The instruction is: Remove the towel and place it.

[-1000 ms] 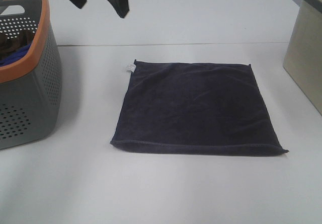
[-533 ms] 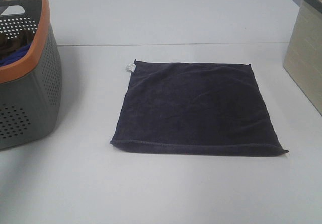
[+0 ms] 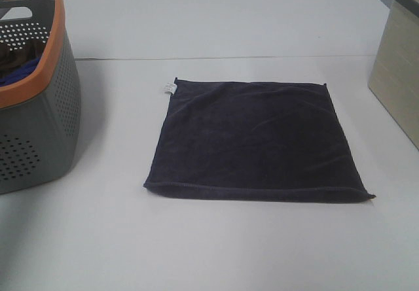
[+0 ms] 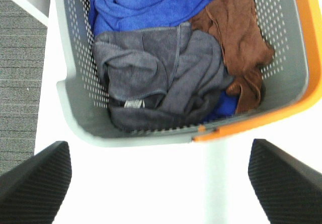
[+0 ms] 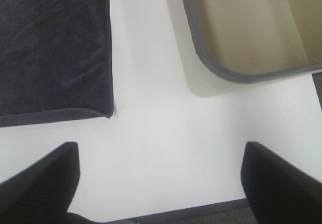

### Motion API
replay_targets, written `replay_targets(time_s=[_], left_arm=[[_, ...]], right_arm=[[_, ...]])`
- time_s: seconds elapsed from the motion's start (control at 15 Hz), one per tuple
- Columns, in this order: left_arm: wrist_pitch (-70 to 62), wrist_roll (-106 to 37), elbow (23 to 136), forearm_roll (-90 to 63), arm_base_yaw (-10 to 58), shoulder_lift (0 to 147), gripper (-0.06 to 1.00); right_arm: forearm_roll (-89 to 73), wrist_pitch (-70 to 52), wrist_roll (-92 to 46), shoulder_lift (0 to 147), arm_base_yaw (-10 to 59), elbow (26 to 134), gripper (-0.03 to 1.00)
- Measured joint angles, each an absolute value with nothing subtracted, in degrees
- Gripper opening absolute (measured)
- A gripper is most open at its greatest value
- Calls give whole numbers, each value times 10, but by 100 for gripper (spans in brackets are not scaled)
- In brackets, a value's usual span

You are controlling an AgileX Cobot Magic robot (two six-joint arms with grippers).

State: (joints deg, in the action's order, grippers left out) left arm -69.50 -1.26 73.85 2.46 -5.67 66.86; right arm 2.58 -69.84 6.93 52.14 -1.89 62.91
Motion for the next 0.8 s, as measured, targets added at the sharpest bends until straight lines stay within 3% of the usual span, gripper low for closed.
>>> replay_targets(time_s=[0.27, 0.8], left_arm=[[-670, -15, 627, 25, -57, 519, 89], [-580, -45, 378, 32, -57, 231, 89]], right_arm=[[68, -700, 70, 334, -19, 544, 78], [116, -700, 71, 131, -19, 451, 78]])
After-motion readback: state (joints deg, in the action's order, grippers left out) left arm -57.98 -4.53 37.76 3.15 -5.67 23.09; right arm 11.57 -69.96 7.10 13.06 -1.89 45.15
